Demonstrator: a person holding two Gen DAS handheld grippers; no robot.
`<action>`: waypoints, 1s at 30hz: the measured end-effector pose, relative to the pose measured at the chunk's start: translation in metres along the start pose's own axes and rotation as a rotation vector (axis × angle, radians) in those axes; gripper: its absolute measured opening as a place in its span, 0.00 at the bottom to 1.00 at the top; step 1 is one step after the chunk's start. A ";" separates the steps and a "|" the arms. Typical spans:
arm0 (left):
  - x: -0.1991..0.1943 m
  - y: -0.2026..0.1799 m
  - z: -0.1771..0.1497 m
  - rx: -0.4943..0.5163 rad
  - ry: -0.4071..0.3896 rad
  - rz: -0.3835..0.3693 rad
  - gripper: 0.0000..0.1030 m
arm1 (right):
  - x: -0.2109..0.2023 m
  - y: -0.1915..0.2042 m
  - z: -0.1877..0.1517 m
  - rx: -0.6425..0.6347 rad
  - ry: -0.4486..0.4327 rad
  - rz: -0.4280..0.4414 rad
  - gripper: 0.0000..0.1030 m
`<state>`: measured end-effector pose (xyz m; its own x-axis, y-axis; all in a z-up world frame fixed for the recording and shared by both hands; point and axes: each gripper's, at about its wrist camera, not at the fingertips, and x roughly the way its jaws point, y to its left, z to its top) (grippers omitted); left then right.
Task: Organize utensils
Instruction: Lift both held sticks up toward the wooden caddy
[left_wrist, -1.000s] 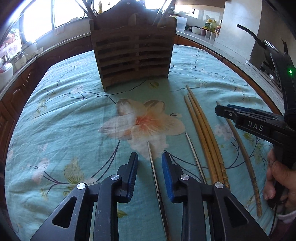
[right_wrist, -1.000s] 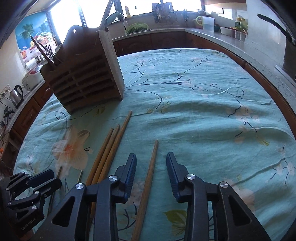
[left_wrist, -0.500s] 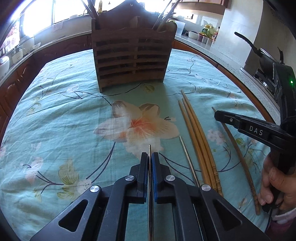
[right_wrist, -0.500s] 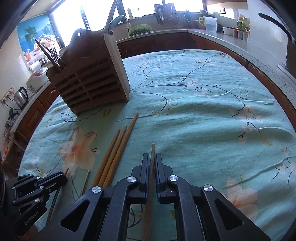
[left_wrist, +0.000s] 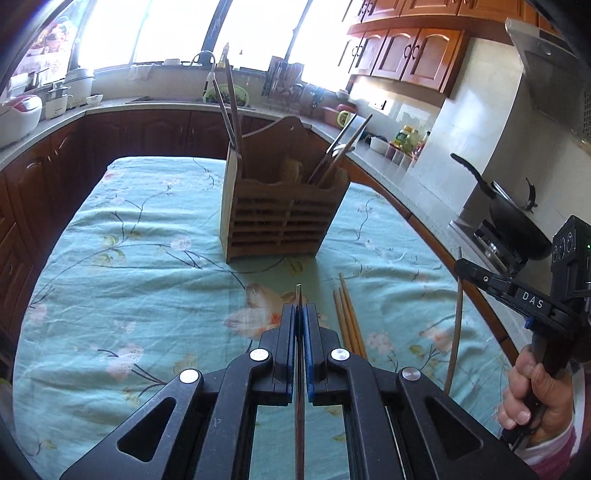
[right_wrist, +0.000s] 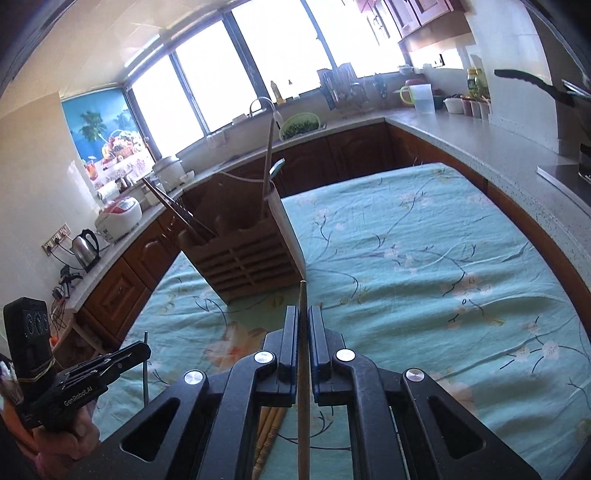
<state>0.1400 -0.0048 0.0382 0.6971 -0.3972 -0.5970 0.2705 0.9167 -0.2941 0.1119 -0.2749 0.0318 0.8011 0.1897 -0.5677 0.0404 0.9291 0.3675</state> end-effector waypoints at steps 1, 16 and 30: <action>-0.006 0.001 0.001 -0.001 -0.013 -0.002 0.02 | -0.006 0.003 0.003 -0.004 -0.017 0.005 0.05; -0.066 0.013 0.013 -0.031 -0.151 -0.025 0.02 | -0.040 0.021 0.030 -0.024 -0.141 0.047 0.05; -0.069 0.019 0.036 -0.038 -0.227 -0.008 0.02 | -0.032 0.027 0.049 -0.045 -0.164 0.067 0.05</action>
<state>0.1207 0.0413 0.1004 0.8278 -0.3802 -0.4125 0.2539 0.9096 -0.3288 0.1163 -0.2711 0.0964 0.8878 0.2006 -0.4143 -0.0397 0.9301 0.3652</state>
